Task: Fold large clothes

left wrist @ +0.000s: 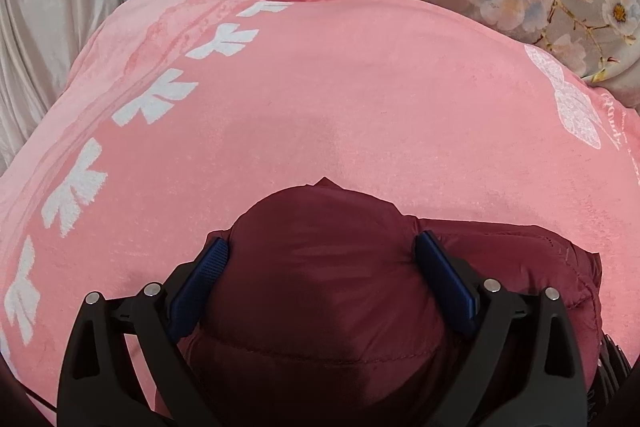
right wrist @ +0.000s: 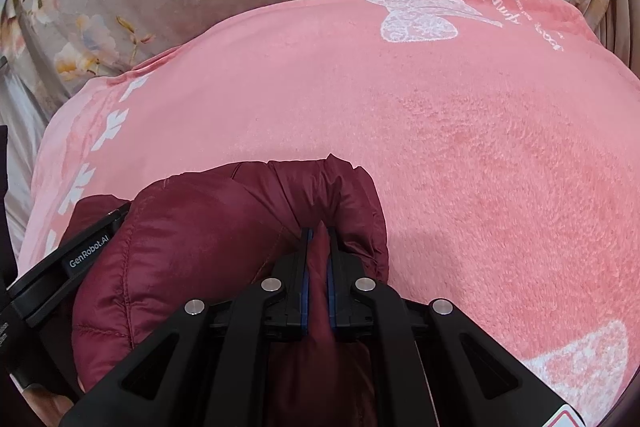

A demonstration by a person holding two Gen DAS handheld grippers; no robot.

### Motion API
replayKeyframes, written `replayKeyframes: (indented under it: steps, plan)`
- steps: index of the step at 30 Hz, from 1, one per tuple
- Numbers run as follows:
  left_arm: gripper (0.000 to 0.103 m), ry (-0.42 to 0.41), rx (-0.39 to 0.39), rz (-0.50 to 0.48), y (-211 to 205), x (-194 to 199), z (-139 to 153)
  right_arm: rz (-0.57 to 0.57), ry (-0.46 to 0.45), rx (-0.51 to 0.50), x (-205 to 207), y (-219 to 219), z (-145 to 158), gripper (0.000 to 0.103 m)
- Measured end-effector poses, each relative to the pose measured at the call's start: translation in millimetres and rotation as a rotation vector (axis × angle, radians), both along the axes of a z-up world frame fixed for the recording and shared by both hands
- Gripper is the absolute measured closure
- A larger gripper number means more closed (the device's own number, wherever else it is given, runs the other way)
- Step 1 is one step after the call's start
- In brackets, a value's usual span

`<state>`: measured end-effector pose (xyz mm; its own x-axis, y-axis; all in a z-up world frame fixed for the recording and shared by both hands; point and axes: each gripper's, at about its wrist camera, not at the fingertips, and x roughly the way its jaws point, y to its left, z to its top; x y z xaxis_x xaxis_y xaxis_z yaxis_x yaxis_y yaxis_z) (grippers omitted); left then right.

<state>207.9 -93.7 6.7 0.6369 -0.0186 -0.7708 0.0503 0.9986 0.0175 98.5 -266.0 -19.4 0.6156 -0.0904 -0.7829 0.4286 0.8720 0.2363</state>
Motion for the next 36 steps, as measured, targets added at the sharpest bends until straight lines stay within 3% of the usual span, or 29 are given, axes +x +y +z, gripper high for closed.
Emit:
replayKeyframes:
  steps: [4,6,8,10,15,17,19,26,31,32,33,34,36]
  plan:
    - [0.01,0.026,-0.023,-0.024,6,-1,4,0.008,-0.051,0.137,-16,-19,5,0.095]
    - [0.01,0.044,-0.053,-0.062,15,-13,15,-0.003,-0.096,0.161,-41,-21,25,0.085]
    - [0.01,0.045,-0.143,-0.103,33,-39,35,0.03,-0.151,0.108,-76,-13,51,0.082]
    - [0.01,0.044,-0.179,-0.134,53,-71,48,0.103,-0.135,0.044,-108,2,64,0.082]
    - [0.01,0.104,-0.17,-0.172,73,-138,38,0.205,-0.045,0.039,-152,31,52,0.083]
    - [0.011,0.134,-0.128,-0.166,74,-157,25,0.218,-0.007,0.03,-159,41,41,0.084]
    - [0.01,0.139,-0.108,-0.154,77,-165,18,0.216,0.011,0.012,-164,49,33,0.084]
    - [0.008,0.155,-0.148,-0.129,86,-168,0,0.207,0.006,-0.035,-179,60,23,0.086]
    - [0.008,0.126,-0.12,-0.127,83,-173,-1,0.192,-0.012,0.0,-182,55,28,0.084]
    - [0.008,0.123,-0.113,-0.13,83,-173,0,0.182,-0.027,0.014,-185,52,34,0.081]
    - [0.008,0.121,-0.108,-0.135,82,-173,1,0.173,-0.05,0.033,-188,49,39,0.069]
    - [0.008,0.123,-0.11,-0.136,83,-174,2,0.159,-0.073,0.053,-189,44,45,0.05]
    - [0.008,0.134,-0.14,-0.134,87,-172,5,0.119,-0.113,0.088,-188,34,55,0.031]
